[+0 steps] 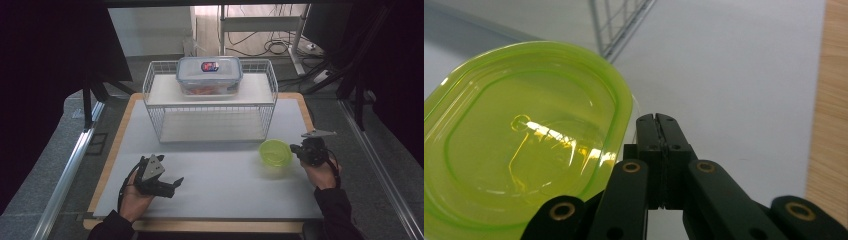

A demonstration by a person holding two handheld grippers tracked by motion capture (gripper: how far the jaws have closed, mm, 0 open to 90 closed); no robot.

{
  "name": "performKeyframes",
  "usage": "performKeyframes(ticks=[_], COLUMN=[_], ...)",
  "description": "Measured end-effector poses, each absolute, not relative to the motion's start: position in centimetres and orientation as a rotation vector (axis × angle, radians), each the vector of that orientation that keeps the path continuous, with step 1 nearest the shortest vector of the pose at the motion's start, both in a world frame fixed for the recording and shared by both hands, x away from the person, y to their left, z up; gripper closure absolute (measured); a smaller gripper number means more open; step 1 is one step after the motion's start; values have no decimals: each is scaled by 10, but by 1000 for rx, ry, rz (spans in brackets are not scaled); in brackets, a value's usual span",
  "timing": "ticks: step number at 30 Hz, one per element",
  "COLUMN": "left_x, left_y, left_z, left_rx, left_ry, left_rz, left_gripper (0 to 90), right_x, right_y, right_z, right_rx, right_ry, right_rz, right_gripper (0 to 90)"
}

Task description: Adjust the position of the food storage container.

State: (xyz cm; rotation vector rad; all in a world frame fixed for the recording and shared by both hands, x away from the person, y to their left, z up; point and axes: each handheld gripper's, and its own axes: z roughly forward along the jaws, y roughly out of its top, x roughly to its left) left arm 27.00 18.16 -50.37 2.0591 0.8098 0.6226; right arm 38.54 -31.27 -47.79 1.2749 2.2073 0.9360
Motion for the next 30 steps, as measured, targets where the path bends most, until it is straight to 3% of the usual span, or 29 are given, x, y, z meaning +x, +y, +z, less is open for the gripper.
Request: performKeyframes(ticks=[30], left_x=[270], left_y=[180], left_z=[-504], left_rx=[2071], left_ry=[809], left_rz=[615], left_gripper=[23], right_x=[373], right_y=[-247], right_z=[-487], right_rx=[1126], right_ry=[2404], right_rz=[959], right_gripper=[900])
